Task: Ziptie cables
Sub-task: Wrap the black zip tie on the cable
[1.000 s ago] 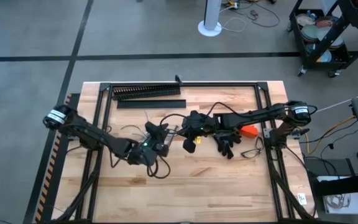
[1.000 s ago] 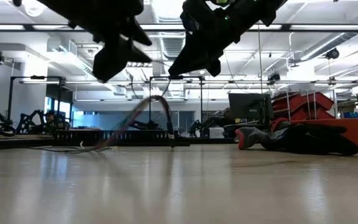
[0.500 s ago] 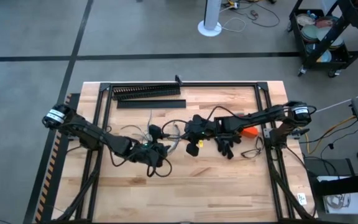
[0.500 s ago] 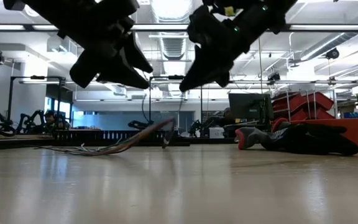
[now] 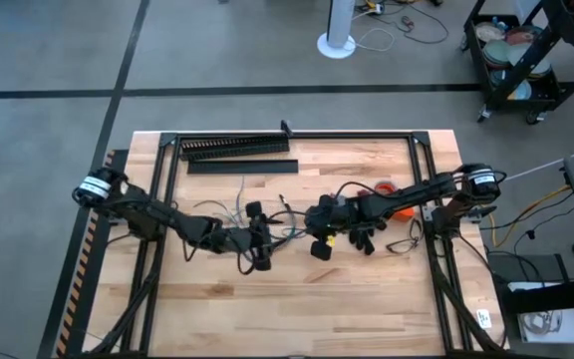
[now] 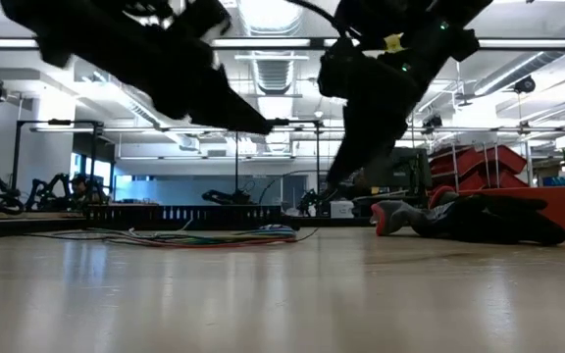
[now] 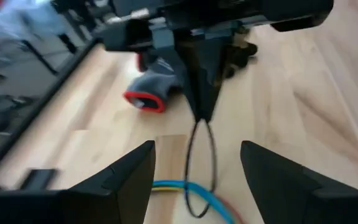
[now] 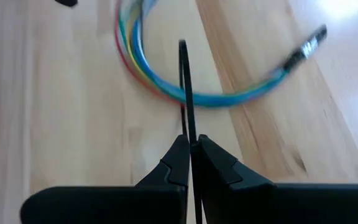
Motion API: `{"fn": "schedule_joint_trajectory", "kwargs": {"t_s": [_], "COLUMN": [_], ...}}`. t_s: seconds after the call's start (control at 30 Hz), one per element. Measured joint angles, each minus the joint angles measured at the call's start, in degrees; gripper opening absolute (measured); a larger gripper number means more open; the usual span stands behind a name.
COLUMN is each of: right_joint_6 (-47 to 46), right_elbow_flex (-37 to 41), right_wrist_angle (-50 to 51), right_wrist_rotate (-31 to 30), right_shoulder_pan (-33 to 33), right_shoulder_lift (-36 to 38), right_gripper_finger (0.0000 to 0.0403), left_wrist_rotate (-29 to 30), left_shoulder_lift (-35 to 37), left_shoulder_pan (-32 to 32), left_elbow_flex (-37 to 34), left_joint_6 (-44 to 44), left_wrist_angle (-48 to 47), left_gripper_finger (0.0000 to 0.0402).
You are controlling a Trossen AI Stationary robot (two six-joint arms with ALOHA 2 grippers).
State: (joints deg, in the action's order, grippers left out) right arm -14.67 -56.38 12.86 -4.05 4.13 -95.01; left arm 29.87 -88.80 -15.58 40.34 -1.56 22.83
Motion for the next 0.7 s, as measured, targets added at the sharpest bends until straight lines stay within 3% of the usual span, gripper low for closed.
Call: {"fn": "schedule_joint_trajectory", "kwargs": {"t_s": [0.3, 0.53, 0.7], "right_joint_6": [4.5, 4.0, 4.1], "right_elbow_flex": [-1.7, -1.7, -1.7], "right_wrist_angle": [2.7, 2.3, 2.1], "right_wrist_rotate": [-0.5, -0.6, -0.6], "right_shoulder_pan": [0.1, 0.3, 0.3], "right_shoulder_lift": [0.0, 0.0, -0.2], "right_gripper_finger": [0.0, 0.0, 0.0], "left_wrist_rotate": [-24.8, -32.0, -32.7], "left_shoulder_lift": [-7.5, -8.6, -12.1], "left_shoulder_pan": [11.4, 15.9, 15.9], "left_elbow_flex": [1.7, 3.0, 4.5], "left_joint_6": [3.0, 4.7, 5.1], "left_wrist_angle": [7.5, 8.1, 8.2], "left_gripper_finger": [0.0204, 0.0187, 0.0173]}}
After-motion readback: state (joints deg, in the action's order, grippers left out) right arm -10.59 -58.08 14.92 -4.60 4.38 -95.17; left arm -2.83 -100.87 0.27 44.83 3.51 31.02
